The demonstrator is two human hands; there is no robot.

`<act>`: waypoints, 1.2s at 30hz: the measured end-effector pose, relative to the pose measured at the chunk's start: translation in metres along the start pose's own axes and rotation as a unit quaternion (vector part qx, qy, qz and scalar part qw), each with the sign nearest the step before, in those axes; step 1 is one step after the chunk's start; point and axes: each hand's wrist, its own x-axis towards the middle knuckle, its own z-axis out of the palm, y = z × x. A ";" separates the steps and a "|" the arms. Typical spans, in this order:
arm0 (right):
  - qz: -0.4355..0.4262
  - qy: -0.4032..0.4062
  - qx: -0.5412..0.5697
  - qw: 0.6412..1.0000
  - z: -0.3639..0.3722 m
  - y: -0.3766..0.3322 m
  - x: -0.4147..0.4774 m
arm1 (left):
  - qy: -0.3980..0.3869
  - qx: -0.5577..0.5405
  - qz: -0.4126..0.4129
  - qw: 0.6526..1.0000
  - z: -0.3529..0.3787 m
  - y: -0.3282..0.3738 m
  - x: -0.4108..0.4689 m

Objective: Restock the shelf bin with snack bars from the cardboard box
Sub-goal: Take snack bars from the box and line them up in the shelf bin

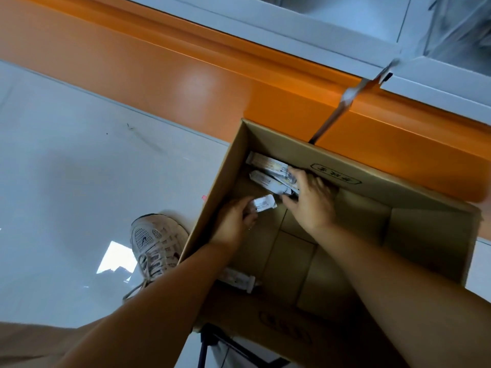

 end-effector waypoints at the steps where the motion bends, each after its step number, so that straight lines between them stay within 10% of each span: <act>1: 0.006 0.003 0.010 1.000 -0.001 0.003 -0.005 | 0.007 -0.037 -0.015 0.999 -0.001 0.003 -0.003; 13: 0.147 -0.013 0.113 0.983 -0.001 0.008 -0.062 | 0.119 -0.183 -0.098 0.971 0.003 0.031 -0.011; 21: 0.125 -0.095 0.036 0.987 -0.012 -0.014 -0.003 | 0.019 -0.237 -0.210 0.948 0.012 0.034 -0.002; 28: 0.255 -0.039 0.268 0.928 -0.001 0.003 -0.047 | 0.050 -0.295 -0.268 0.916 0.030 0.040 0.023; 36: 0.236 -0.100 0.275 0.927 0.023 0.003 -0.045 | 0.060 -0.197 -0.279 0.938 0.043 0.056 0.041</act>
